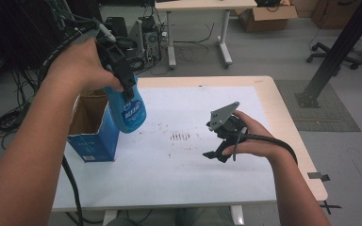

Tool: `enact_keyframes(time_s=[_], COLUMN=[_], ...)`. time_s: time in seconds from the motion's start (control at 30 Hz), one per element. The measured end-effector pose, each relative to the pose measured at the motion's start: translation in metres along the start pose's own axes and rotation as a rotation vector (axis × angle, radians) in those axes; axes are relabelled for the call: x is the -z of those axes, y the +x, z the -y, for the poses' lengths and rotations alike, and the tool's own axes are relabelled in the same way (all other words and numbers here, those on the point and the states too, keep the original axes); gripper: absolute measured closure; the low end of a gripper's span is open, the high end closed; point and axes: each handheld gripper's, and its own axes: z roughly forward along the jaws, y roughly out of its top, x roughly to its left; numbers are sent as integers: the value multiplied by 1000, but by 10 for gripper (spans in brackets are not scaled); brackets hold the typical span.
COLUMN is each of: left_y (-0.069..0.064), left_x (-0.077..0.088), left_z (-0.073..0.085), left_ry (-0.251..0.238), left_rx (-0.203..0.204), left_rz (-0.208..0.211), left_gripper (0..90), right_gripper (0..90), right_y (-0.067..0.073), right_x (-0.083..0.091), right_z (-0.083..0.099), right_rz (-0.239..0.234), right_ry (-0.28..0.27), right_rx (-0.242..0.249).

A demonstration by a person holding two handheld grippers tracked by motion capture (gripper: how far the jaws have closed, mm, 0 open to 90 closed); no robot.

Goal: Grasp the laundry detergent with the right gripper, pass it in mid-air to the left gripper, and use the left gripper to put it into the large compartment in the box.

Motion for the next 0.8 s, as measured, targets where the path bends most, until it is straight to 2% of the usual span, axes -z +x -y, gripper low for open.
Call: enact_keyframes(time_s=[0.23, 0.33, 0.37, 0.8], left_y=[14, 24, 26, 60], left_x=[15, 22, 24, 46], left_z=[5, 8, 9, 28], left_ry=[-4, -4, -4, 1], left_rx=[92, 165, 177, 356], left_rz=[11, 20, 20, -4], left_gripper=[389, 390, 389, 389], right_gripper=[23, 23, 23, 24], right_y=[0, 0, 1, -1], right_x=[2, 1, 1, -3], right_z=[-2, -1, -1, -2], right_rz=[-3, -9, -10, -24], right_ry=[2, 4, 3, 5], right_rx=[1, 0, 2, 6])
